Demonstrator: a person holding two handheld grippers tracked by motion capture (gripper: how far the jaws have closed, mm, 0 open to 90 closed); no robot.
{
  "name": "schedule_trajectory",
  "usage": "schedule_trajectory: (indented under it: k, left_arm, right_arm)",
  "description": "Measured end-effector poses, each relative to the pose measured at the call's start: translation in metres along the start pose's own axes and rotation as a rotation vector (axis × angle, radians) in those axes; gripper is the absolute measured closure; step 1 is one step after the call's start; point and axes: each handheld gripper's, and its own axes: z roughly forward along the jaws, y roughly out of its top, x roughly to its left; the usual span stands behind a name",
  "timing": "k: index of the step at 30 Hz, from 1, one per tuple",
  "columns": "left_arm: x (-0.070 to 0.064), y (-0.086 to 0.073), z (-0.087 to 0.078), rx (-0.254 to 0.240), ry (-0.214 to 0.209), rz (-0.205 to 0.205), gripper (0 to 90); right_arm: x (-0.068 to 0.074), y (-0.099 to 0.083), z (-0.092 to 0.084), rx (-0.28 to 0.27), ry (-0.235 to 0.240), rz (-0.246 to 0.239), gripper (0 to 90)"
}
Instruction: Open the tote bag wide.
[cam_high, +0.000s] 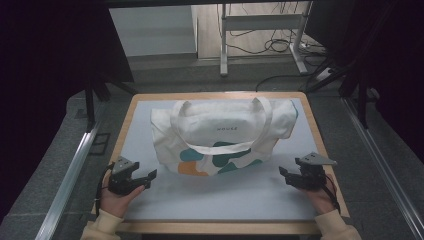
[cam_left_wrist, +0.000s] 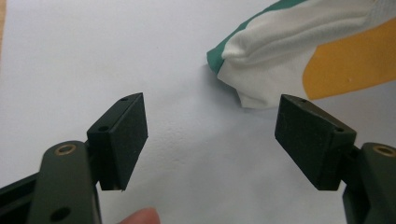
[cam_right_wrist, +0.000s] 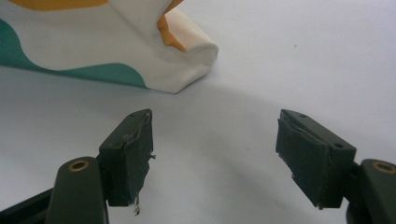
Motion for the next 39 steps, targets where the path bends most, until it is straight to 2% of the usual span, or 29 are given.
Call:
schedule_trajectory:
  k: [12,17,24,29,30,35,36,39]
  left_arm:
    - [-0.001,0.009,-0.012,-0.04,-0.016,-0.014,25.1]
    - [-0.006,0.018,-0.024,-0.081,-0.044,-0.011,25.1]
    - [-0.012,0.027,-0.032,-0.099,-0.076,-0.003,25.2]
    - [-0.015,0.036,-0.034,-0.104,-0.079,0.003,25.4]
    - [-0.016,0.041,-0.035,-0.11,-0.087,0.008,25.4]
    - [-0.02,0.051,-0.036,-0.124,-0.096,0.018,25.5]
    - [-0.021,0.054,-0.036,-0.126,-0.099,0.022,25.5]
    - [-0.024,0.064,-0.035,-0.134,-0.11,0.025,25.6]
  right_arm:
    - [0.001,0.005,-0.003,-0.014,0.009,-0.005,28.2]
    - [0.002,0.006,-0.002,-0.008,0.011,-0.011,28.2]
    - [0.004,0.008,-0.001,-0.003,0.02,-0.013,28.3]
    - [0.002,0.018,-0.004,-0.026,0.037,-0.017,28.7]
    - [0.0,0.025,-0.007,-0.047,0.039,-0.022,29.5]
    - [-0.004,0.037,-0.01,-0.074,0.052,-0.015,29.7]
    - [-0.006,0.044,-0.013,-0.096,0.059,-0.013,29.9]
    - [-0.006,0.054,-0.015,-0.116,0.064,-0.02,30.2]
